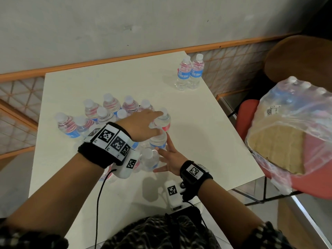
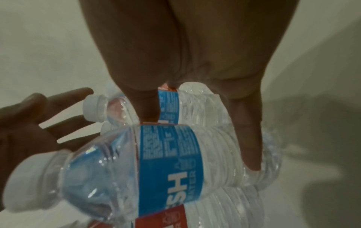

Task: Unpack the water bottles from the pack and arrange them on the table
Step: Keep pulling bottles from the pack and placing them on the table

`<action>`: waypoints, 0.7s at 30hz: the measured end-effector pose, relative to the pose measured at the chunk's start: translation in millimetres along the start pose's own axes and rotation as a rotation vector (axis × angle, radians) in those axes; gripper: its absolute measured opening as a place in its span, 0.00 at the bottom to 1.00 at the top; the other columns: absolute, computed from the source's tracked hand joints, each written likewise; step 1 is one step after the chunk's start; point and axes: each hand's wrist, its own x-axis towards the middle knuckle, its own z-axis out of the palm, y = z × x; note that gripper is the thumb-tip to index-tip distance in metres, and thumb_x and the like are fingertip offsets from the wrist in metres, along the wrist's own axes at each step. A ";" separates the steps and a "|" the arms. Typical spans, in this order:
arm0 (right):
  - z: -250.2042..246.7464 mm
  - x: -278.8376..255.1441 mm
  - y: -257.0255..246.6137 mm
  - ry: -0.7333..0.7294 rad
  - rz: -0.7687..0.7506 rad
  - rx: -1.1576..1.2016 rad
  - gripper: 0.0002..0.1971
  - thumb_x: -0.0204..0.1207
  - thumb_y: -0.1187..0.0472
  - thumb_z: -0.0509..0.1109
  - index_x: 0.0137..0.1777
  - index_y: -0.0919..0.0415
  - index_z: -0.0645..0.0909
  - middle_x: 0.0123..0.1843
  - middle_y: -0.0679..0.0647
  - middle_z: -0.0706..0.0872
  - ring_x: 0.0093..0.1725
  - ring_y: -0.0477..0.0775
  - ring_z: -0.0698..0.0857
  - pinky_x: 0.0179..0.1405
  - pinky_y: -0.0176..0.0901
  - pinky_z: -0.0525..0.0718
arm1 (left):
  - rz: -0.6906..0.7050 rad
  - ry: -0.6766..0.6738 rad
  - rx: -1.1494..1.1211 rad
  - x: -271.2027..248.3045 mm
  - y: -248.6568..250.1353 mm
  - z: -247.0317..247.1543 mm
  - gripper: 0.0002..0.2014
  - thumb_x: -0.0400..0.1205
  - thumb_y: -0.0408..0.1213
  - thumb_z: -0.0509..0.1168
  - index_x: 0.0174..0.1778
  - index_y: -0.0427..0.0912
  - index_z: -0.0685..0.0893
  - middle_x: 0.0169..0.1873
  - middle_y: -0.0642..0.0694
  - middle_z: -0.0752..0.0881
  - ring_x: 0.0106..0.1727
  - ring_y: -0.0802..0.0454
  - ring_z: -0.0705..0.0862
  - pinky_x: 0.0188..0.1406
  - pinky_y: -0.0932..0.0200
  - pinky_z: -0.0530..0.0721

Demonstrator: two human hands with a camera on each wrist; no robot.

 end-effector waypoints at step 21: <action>-1.6 -19.4 0.2 -0.005 0.117 0.127 0.36 0.81 0.62 0.65 0.78 0.28 0.53 0.72 0.47 0.71 0.75 0.68 0.69 0.54 0.62 0.85 | -0.012 -0.170 0.448 93.5 54.7 -34.7 0.30 0.84 0.48 0.62 0.81 0.46 0.63 0.79 0.44 0.65 0.79 0.44 0.66 0.74 0.51 0.67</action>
